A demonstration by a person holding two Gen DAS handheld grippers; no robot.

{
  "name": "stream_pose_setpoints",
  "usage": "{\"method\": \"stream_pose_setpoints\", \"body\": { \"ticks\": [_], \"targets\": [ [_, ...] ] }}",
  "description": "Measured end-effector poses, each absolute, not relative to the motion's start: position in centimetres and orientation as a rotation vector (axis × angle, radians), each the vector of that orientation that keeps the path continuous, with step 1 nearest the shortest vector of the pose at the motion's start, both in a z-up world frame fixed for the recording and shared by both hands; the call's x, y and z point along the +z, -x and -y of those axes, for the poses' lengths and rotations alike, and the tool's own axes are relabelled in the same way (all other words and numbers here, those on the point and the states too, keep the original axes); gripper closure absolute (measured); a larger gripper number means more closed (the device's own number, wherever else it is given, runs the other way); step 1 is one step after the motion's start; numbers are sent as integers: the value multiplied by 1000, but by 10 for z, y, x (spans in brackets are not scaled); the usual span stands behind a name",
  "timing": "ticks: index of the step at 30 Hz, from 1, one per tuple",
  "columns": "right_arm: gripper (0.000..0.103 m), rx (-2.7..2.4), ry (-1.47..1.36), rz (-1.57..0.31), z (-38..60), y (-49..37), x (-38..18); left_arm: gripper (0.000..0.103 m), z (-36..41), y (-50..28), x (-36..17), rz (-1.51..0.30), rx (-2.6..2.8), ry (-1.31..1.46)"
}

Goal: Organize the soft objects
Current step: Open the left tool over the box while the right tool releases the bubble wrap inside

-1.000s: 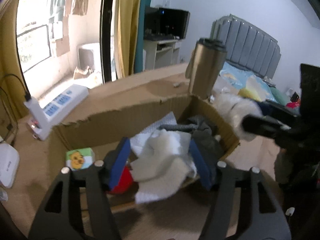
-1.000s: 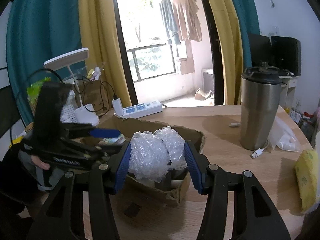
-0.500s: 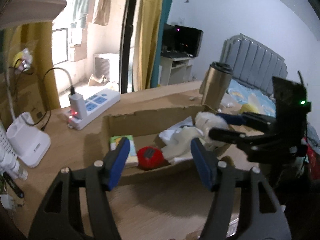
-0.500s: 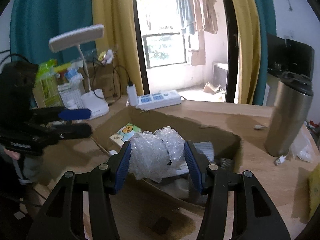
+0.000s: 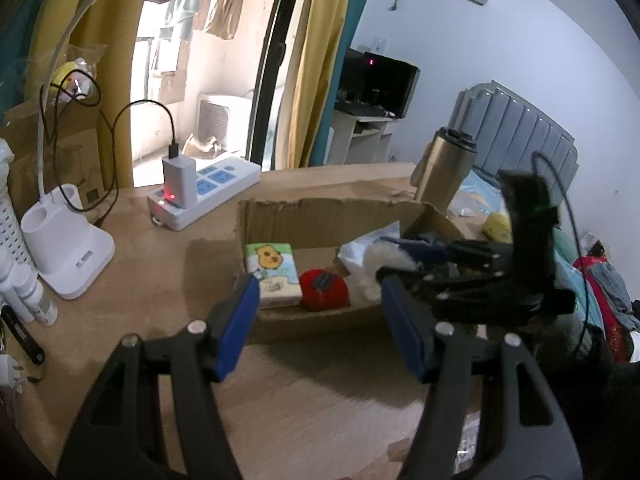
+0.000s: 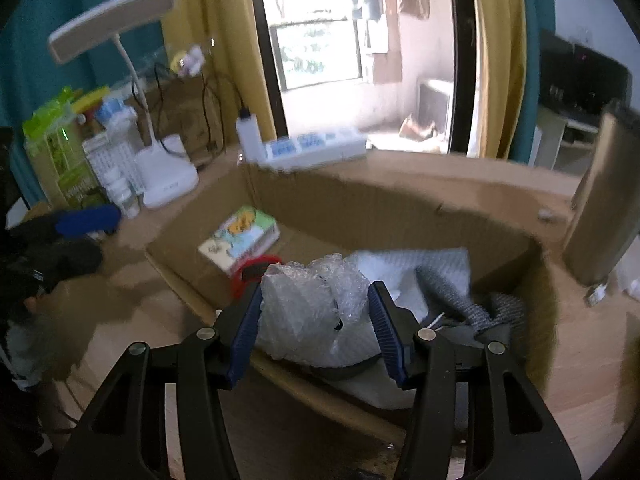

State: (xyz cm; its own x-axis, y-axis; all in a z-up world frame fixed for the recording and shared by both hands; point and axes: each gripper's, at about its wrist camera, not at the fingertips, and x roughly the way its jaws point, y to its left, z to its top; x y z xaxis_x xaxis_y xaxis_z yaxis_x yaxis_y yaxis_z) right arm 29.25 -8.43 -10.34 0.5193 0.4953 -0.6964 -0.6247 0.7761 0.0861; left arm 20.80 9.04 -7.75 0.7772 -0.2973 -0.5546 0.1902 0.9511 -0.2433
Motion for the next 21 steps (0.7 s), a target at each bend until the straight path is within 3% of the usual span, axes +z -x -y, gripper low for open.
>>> {"method": "stream_pose_setpoints", "body": {
  "ticks": [6, 15, 21],
  "targets": [
    [45, 666, 172, -770, 85, -291, -102, 38, -93, -204, -78, -629, -260, 178],
    [29, 642, 121, -699, 97, -283, -84, 38, -85, -193, -71, -618, -267, 160],
    [28, 658, 89, -640, 108, -267, -66, 38, -81, -185, -63, -600, -259, 162]
  ]
}}
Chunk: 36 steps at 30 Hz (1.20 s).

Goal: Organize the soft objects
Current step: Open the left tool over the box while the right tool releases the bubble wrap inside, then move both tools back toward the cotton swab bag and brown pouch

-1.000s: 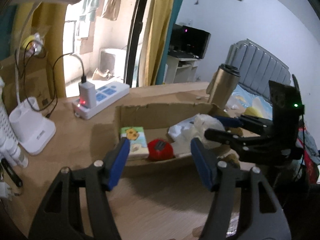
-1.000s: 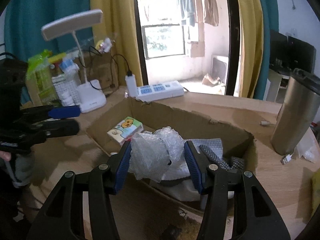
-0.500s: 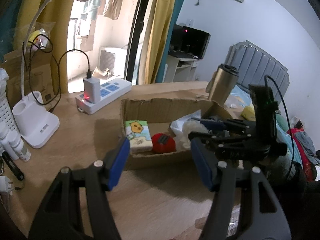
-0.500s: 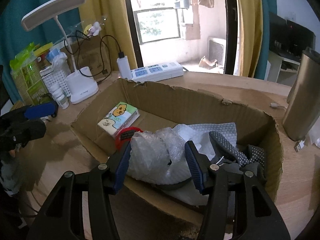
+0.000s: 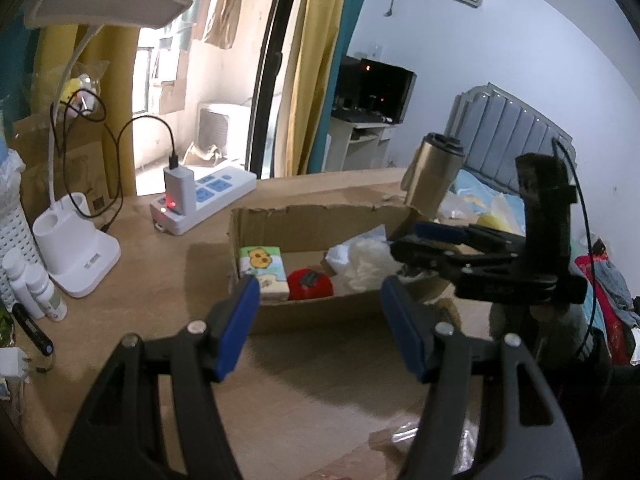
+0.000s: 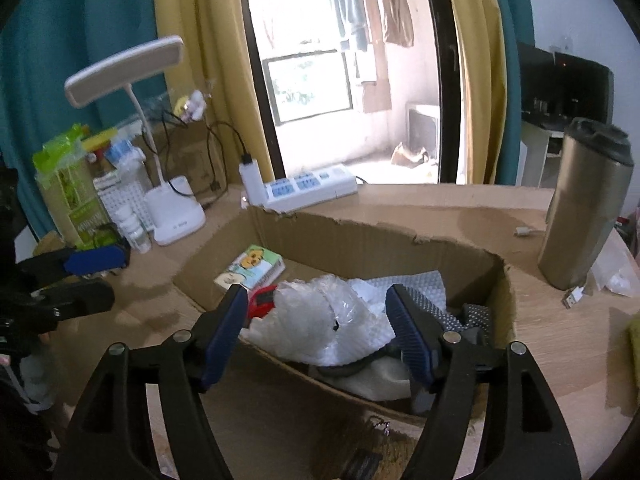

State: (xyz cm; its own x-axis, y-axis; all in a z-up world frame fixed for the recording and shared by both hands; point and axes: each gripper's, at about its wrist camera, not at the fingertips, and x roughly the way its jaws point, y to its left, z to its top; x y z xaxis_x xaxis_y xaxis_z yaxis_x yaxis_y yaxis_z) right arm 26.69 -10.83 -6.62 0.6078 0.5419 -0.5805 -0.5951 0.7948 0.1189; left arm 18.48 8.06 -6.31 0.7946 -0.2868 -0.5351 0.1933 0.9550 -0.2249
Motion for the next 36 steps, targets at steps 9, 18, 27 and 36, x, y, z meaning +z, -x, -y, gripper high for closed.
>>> {"method": "stream_pose_setpoints", "body": {
  "ticks": [9, 18, 27, 36],
  "targets": [
    [28, 679, 87, -563, 126, -231, -40, 38, -65, -169, -52, -573, -261, 131],
    [28, 663, 112, -515, 140, -194, -27, 18, -44, -149, -43, -508, -216, 85],
    [28, 661, 119, -495, 156, -164, -25, 17, -30, -126, -41, -449, -181, 57],
    [28, 681, 123, -504, 159, -149, -34, 17, -30, -110, -51, -454, -157, 122]
  ]
}}
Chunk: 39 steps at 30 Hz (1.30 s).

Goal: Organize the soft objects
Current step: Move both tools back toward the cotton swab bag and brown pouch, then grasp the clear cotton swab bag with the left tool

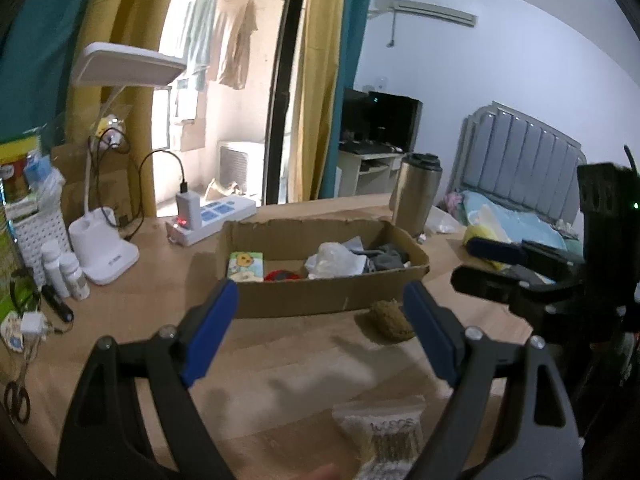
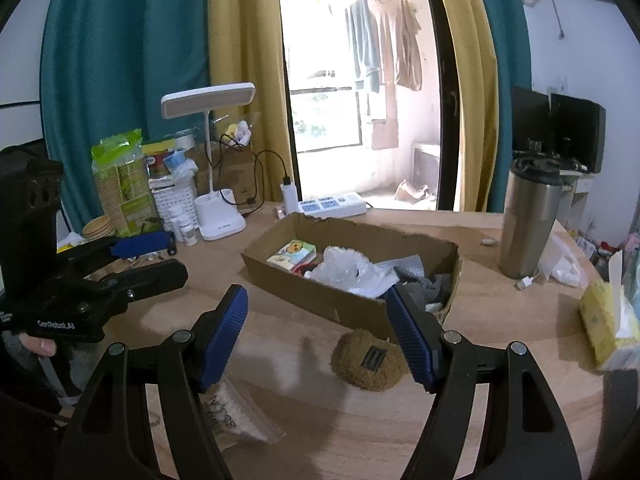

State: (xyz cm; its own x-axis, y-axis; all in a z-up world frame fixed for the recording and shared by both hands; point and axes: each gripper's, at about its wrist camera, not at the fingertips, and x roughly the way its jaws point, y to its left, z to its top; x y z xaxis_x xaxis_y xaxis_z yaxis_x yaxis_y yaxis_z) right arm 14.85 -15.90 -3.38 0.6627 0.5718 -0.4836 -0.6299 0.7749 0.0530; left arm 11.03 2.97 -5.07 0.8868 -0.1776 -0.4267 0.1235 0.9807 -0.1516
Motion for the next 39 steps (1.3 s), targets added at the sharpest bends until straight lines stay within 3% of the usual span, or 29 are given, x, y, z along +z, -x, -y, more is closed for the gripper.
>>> {"method": "stream_pose_setpoints", "body": {
  "ticks": [11, 39],
  "targets": [
    [28, 676, 123, -521, 162, -142, -43, 17, -15, -94, -68, -453, -141, 148],
    [28, 605, 106, -651, 183, -145, -84, 17, 24, -102, -136, -818, -294, 88]
  ]
}}
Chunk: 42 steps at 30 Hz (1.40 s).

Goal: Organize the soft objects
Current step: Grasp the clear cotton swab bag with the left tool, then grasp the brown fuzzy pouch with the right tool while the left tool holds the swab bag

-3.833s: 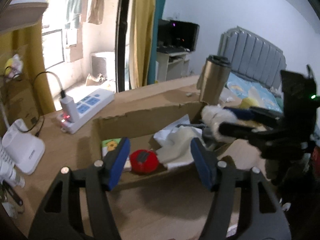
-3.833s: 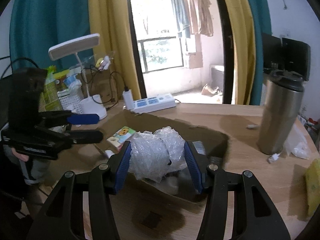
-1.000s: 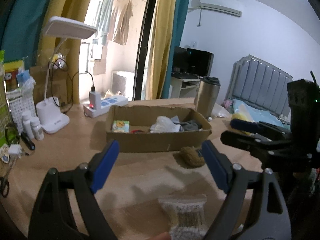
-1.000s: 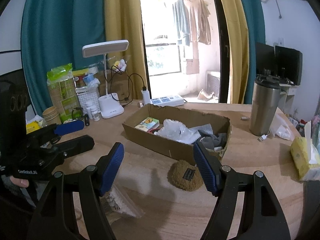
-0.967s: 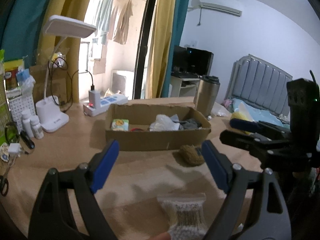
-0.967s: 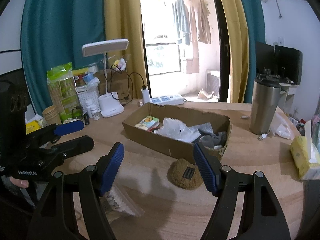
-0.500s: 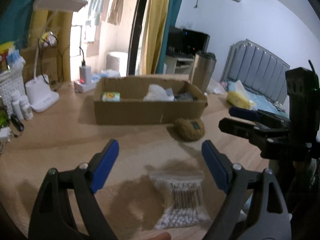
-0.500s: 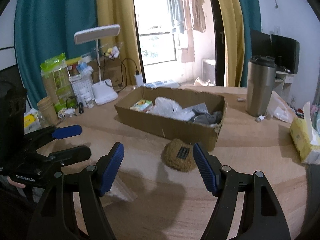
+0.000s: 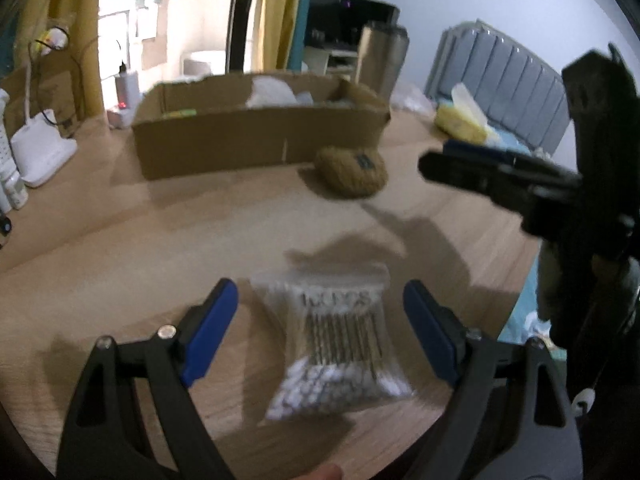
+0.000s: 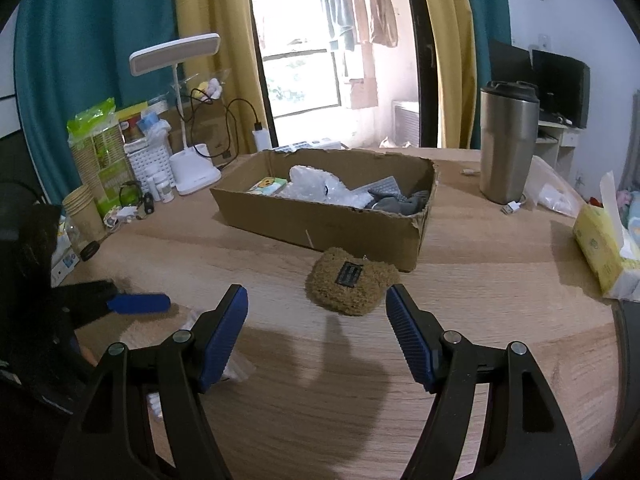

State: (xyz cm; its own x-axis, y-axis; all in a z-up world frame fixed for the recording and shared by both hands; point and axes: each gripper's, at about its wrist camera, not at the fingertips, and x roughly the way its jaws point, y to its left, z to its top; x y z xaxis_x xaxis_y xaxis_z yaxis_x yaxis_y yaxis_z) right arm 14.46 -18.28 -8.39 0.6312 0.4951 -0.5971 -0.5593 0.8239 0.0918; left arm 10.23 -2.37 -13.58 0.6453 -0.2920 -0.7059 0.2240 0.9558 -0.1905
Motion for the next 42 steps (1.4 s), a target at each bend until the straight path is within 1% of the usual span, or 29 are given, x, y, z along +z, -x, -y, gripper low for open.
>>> {"method": "stream_pose_setpoints", "body": {
  "ticks": [9, 12, 13, 14, 15, 17, 18, 24, 42],
  "targets": [
    [28, 600, 92, -660, 186, -147, -86, 18, 30, -110, -151, -904, -303, 55],
    [28, 601, 90, -660, 186, -147, -86, 18, 29, -109, -152, -905, -301, 54],
    [28, 601, 91, -661, 186, -147, -86, 20, 29, -109, -153, -904, -299, 52],
    [28, 600, 91, -661, 186, -147, -86, 28, 30, -109, -152, -900, -295, 46],
    [28, 601, 90, -663, 186, -147, -86, 33, 31, -109, -152, -899, -295, 41],
    [28, 600, 92, -660, 186, -147, -86, 36, 33, -109, -153, -902, -294, 34],
    [28, 600, 92, -660, 186, -147, -86, 40, 33, -110, -154, -902, -298, 35],
    [28, 594, 90, -663, 186, -149, -88, 47, 28, -110, -151, -892, -304, 58],
    [28, 588, 103, -672, 178, -158, -92, 49, 1, -117, -133, -788, -274, 151]
  ]
}}
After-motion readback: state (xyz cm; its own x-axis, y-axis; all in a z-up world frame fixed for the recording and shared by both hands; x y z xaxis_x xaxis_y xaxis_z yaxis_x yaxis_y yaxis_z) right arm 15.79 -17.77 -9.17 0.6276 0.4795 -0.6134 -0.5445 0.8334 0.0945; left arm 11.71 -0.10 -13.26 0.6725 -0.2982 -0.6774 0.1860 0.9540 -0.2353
